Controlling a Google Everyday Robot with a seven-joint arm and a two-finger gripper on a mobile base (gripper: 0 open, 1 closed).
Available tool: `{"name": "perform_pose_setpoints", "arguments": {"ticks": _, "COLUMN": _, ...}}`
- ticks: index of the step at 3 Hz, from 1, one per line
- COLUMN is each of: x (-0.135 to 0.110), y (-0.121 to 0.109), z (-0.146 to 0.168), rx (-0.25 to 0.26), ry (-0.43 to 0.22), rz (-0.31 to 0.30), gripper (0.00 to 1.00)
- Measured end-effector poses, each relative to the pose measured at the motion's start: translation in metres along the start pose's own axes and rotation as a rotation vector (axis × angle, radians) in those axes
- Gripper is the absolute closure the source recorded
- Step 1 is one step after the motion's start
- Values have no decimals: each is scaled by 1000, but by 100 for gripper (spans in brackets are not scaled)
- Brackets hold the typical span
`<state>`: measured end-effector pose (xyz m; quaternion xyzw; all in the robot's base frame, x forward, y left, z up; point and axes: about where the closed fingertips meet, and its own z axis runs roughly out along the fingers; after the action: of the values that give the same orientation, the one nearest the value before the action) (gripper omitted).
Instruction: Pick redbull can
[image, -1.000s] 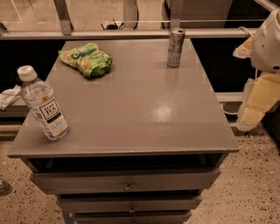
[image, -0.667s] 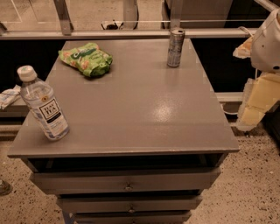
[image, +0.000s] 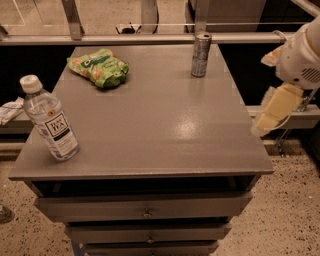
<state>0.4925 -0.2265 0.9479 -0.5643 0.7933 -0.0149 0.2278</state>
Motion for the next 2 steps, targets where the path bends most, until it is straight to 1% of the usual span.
{"name": "perform_pose_setpoints", "arguments": {"ticks": 1, "x": -10, "y": -47, "z": 32, "rx": 41, "ry": -128, "rz": 79, "gripper": 0}}
{"name": "perform_pose_setpoints", "arguments": {"ticks": 2, "x": -31, "y": -94, "z": 66, "rx": 49, "ry": -290, "rz": 181, "gripper": 0}}
